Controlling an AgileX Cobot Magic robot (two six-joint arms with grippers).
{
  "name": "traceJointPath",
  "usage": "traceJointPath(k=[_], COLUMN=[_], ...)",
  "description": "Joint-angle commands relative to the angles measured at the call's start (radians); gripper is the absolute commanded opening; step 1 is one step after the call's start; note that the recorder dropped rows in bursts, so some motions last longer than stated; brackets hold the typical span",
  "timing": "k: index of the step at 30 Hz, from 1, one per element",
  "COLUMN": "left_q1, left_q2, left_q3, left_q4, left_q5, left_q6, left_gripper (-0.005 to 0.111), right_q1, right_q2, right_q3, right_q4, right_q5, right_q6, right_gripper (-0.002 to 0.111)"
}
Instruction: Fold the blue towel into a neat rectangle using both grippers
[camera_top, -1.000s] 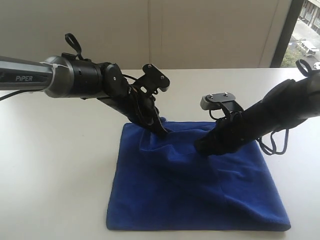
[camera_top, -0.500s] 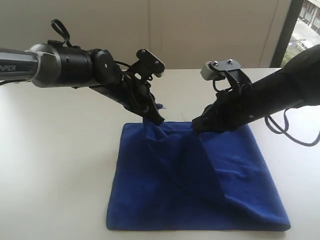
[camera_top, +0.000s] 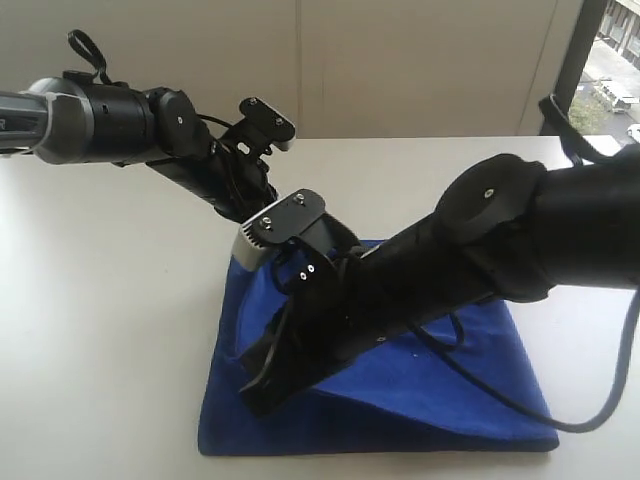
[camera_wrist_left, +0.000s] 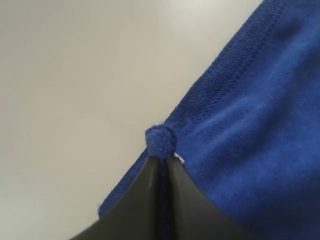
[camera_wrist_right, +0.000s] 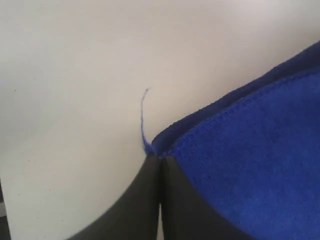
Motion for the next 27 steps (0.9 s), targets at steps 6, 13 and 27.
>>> traceJointPath(k=[6, 13, 27], left_q1=[0.034, 0.051, 0.071], left_q2=[0.011, 0.014, 0.048], left_q3=[-0.006, -0.006, -0.004], left_q4=[-0.003, -0.003, -0.007], left_q5=[0.033, 0.040, 0.117], left_q6=[-0.008, -0.008, -0.035], left_gripper=[0.035, 0.036, 0.036], right_q1=[0.048, 0.056, 0.078], right_q2=[0.004, 0.047, 0.051], right_q3=[0.004, 0.004, 0.004], right_q4=[0.017, 0.040, 0.045], right_q5=[-0.025, -0.022, -0.044], right_q6=[-0.012, -0.012, -0.012], right_gripper=[0.000, 0.000, 0.000])
